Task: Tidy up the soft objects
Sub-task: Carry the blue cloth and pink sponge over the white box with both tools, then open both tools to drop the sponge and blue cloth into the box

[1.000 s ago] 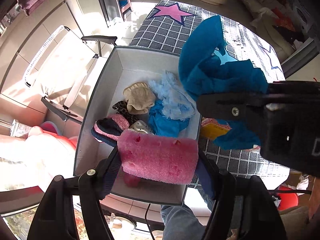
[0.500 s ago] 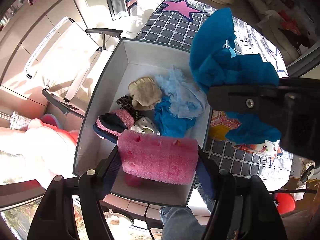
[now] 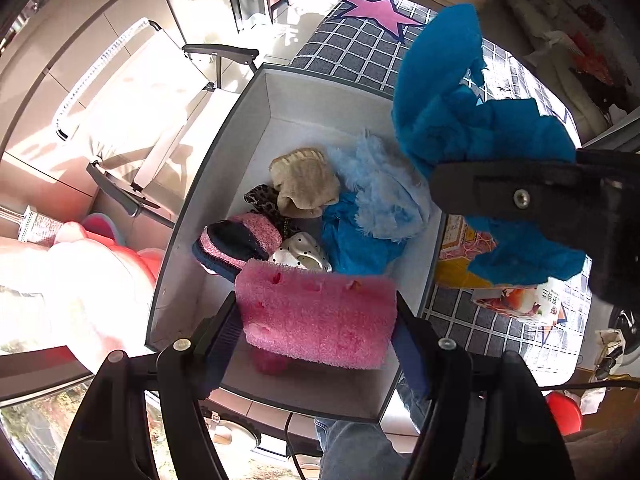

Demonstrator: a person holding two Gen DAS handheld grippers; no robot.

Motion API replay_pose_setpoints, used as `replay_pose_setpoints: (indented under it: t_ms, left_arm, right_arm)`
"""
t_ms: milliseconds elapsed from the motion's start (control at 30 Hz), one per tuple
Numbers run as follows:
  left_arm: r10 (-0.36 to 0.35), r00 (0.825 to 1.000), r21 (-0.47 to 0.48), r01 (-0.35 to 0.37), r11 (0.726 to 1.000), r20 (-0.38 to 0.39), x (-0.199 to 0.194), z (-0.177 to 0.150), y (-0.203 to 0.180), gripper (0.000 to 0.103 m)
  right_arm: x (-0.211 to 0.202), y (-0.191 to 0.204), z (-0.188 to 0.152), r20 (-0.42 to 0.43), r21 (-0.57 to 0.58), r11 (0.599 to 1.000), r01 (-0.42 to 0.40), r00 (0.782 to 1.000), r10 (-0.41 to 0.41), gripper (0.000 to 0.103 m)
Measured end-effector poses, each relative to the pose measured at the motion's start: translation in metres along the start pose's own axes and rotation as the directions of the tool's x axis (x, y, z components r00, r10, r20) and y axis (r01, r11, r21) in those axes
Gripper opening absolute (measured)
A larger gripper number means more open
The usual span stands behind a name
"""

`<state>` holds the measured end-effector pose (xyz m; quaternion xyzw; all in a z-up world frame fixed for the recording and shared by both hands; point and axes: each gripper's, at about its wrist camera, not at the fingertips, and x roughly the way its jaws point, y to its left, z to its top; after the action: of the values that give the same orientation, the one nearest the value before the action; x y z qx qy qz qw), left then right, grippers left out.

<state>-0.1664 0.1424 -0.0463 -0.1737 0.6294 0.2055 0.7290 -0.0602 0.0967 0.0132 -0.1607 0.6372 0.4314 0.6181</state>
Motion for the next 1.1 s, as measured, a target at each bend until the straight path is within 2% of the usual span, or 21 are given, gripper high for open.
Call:
replay_pose_setpoints:
  t_ms: [933, 1100]
  left_arm:
    - [-0.001, 1.0, -0.027, 0.0, 1.0, -0.028, 0.013, 0.001, 0.01, 0.074]
    - [-0.022, 0.999, -0.046, 0.02, 0.999, -0.029, 0.017, 0.004, 0.013, 0.075]
  right_arm:
    - [0.009, 0.001, 0.002, -0.025, -0.01, 1.0, 0.011, 1.0, -0.011, 0.024]
    - [0.016, 0.001, 0.006, -0.041, -0.022, 0.999, 0.027, 0.999, -0.028, 0.024]
